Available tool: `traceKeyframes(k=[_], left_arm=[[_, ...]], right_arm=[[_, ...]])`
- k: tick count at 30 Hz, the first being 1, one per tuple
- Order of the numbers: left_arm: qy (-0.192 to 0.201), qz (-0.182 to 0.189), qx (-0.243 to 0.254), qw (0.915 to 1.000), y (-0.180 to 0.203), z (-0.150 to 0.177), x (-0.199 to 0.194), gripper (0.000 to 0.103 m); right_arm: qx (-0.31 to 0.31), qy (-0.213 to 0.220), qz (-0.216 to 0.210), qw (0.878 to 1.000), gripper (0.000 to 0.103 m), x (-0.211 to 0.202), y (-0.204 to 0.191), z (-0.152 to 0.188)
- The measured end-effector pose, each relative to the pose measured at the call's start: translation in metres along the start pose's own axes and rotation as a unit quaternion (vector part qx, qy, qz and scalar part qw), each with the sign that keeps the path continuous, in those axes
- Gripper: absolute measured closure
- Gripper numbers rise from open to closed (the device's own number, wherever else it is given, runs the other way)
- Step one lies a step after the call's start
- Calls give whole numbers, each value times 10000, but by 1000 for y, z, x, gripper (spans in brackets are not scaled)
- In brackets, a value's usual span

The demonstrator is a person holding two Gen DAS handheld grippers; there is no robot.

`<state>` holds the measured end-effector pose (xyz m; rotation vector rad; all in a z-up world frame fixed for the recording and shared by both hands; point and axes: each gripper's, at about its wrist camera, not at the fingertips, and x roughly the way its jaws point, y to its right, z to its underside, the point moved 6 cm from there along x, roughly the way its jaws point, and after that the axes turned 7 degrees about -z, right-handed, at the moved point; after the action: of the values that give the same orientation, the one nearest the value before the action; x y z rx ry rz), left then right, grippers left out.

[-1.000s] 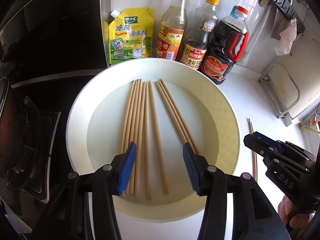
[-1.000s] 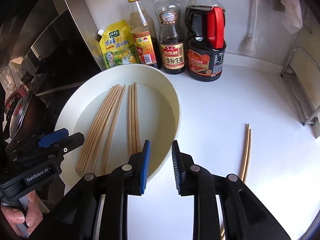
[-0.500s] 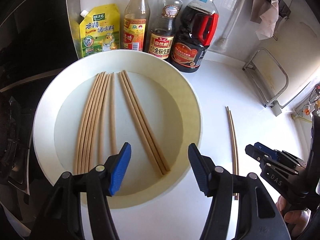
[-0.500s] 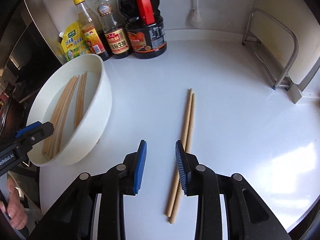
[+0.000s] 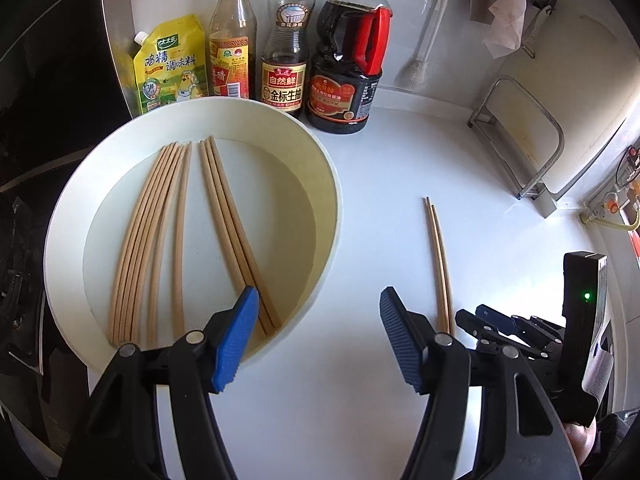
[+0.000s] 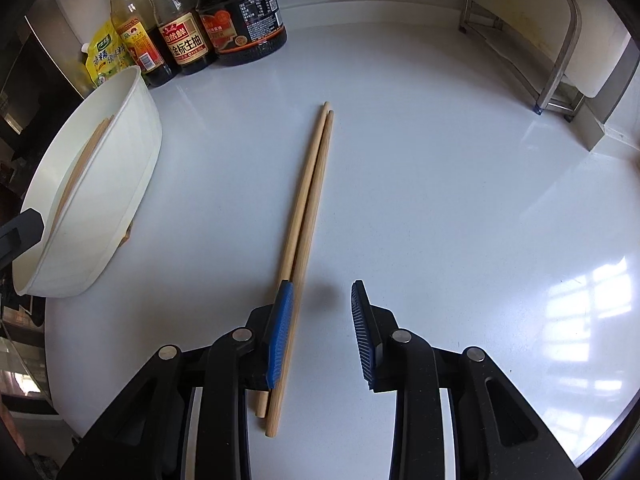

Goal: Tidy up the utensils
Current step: 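Move both open tools back to the last chopsticks on the counter, then close the right tool on one chopstick while the left tool grasps another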

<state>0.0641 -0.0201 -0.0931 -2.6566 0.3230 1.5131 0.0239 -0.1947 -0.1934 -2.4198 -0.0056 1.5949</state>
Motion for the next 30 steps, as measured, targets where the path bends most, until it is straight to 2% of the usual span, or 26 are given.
traceKeyframes(k=[12,17,21,30], left_arm=[[-93,43,143,9998,25,12,2,41],[-136,56,182,9997,34,17,4,41],[-225,125,295,9992,46,24,8,40],[-455,252,474,9975,78,35,27,40]], right_arm=[[-217,-31,-162,9996,74,5,-4,7],[-423,-16,-97,9991,74,6,-10,8],[-539,-4,-77,9985,94,6,-8,8],[-387,96,-150,9991,97,-3,23,7]])
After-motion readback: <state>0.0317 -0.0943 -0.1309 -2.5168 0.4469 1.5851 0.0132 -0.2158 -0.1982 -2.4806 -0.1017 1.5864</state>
